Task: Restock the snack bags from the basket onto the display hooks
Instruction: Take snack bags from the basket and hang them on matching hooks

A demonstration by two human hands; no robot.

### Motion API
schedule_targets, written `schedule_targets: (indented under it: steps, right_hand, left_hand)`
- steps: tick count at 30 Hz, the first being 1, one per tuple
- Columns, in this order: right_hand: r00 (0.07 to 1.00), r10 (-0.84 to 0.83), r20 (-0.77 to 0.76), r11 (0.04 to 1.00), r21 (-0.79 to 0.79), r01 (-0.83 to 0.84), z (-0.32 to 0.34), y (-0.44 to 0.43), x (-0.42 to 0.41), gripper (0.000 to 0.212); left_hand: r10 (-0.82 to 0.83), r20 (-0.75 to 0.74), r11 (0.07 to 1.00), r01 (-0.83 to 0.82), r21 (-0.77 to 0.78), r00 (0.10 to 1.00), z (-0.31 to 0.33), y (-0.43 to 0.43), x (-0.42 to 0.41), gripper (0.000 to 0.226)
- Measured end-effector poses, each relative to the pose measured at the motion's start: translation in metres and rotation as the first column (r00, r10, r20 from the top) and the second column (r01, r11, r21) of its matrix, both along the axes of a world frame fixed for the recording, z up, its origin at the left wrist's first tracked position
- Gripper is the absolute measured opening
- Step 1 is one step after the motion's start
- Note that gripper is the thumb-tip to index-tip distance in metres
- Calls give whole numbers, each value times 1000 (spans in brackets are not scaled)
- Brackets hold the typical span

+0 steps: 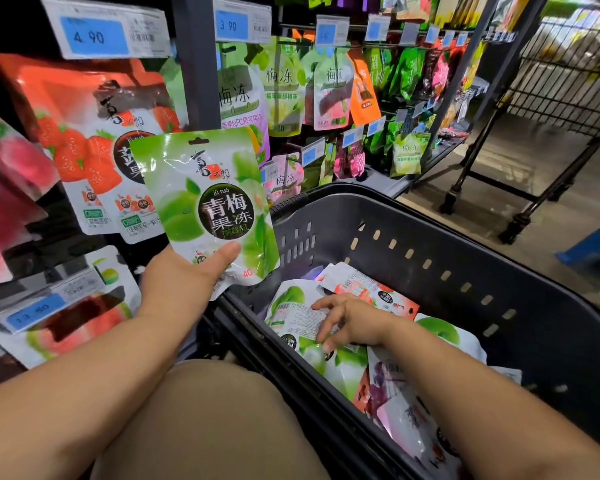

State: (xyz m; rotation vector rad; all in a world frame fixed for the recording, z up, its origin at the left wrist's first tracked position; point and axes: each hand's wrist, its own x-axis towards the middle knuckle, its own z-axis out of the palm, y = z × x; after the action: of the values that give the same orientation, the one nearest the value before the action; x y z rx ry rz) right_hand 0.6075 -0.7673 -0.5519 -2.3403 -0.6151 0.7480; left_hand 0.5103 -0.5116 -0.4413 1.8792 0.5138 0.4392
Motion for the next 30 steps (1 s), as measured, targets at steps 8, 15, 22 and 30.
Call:
schedule_targets:
  steps: [8,15,22,30]
  right_hand:
    - [993,-118,-10,968,224,118,0,0,6,29]
    - [896,-441,-58,766,496,409,27,-6,17,20]
    - [747,-634,-198,448,694,564,47,-8,26,26]
    - [748,-601,-282,502,594,628,15,17,12,24]
  left_hand:
    - [-6,17,1000,7,-5,1000,0,0,0,43]
    - [-25,74,999,27,-27,997,2,-1,-2,36]
    - [2,118,1000,1,-29,993,1,1,-2,28]
    - [-30,108,997,38,-73,994,4,-4,-3,24]
